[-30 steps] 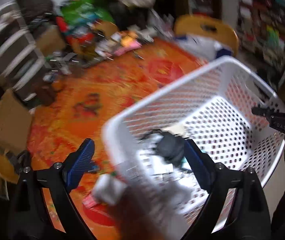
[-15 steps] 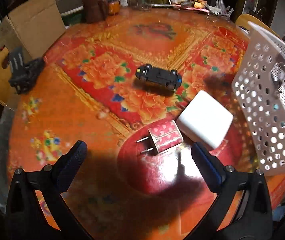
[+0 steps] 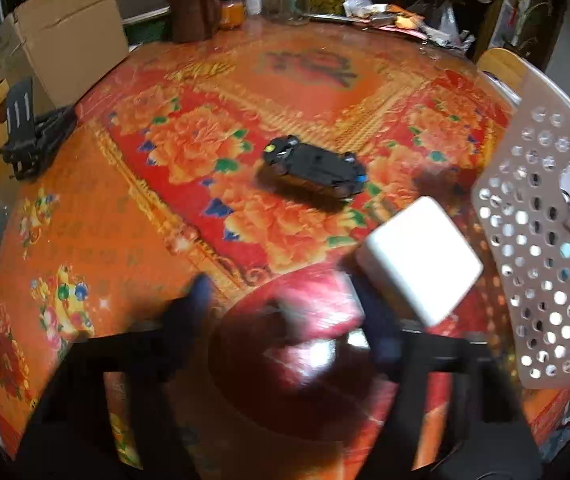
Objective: Organize rigid objects
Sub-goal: 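Grasp the pink patterned plug with the left gripper and lift it, then carry the pink plug into the basket and open the left gripper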
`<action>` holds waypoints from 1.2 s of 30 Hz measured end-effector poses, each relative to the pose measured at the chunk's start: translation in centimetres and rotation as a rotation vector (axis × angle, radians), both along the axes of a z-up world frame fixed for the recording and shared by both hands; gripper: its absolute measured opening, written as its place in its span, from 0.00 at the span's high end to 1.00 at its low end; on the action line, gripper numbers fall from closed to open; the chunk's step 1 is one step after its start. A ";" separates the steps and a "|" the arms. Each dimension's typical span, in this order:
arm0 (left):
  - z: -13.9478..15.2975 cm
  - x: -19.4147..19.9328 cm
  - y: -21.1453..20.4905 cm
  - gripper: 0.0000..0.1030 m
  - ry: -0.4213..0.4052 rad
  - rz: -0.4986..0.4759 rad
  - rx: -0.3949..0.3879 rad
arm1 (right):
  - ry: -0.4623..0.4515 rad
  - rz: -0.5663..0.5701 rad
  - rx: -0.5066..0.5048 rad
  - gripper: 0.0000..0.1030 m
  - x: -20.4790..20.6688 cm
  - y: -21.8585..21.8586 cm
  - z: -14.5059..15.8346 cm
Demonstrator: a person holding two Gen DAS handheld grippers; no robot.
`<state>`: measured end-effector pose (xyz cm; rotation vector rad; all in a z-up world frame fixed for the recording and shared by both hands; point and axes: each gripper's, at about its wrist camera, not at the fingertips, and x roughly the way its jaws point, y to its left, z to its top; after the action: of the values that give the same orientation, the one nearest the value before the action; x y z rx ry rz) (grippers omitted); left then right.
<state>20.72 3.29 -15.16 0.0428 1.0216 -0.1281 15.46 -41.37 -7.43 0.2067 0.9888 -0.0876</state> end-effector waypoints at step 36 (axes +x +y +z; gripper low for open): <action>15.8 -5.1 -13.4 0.57 -0.359 -0.095 0.216 | -0.010 0.020 -0.006 0.81 -0.2 0.2 0.1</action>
<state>15.63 -10.09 0.69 0.3008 0.6708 -0.0918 15.26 -41.16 -7.32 0.1919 0.9799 -0.0715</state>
